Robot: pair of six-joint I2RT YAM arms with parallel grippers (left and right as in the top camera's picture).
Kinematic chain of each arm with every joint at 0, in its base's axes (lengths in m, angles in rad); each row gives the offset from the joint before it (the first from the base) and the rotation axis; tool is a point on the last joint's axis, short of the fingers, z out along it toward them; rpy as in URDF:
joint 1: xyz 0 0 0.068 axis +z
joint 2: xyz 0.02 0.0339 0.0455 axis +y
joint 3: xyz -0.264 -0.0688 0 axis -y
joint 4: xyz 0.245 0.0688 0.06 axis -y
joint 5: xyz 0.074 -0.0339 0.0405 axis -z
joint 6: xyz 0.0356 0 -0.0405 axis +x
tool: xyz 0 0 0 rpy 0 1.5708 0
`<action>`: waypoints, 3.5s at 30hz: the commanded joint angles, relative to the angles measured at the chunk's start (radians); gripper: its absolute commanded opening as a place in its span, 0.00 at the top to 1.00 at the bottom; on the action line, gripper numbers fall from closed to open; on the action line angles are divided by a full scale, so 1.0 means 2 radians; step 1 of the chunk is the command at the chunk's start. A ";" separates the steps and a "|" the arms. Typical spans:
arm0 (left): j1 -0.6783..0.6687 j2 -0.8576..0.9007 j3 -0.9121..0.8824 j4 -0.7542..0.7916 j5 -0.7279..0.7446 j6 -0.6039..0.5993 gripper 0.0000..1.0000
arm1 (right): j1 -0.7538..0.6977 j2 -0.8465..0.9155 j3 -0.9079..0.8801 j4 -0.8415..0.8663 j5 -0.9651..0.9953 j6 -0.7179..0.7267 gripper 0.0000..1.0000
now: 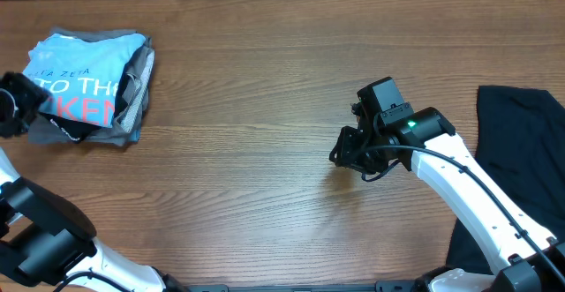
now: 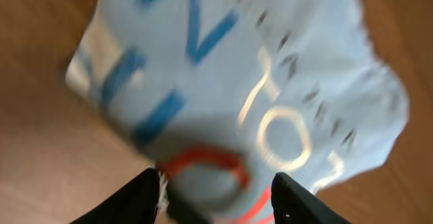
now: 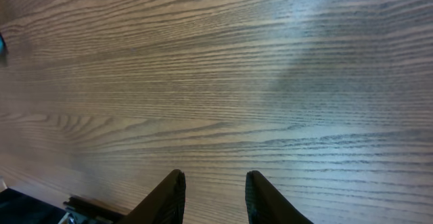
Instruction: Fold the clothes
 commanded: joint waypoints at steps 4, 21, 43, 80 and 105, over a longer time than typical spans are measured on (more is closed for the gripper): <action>0.053 -0.043 0.013 -0.044 0.135 0.082 0.57 | -0.001 -0.005 0.007 0.000 0.003 -0.002 0.67; -0.068 0.065 -0.009 0.055 -0.052 0.100 0.96 | -0.001 -0.005 0.007 0.000 0.003 -0.001 0.67; -0.186 -0.358 0.056 -0.198 0.047 0.229 0.00 | -0.001 -0.186 0.202 0.014 0.067 -0.116 0.49; -0.191 -0.481 0.055 -0.298 0.021 0.217 0.00 | -0.106 -0.411 0.063 0.113 0.138 -0.280 0.00; -0.191 -0.481 0.055 -0.298 0.021 0.217 0.00 | -0.197 -0.737 -0.501 0.358 0.091 -0.275 0.00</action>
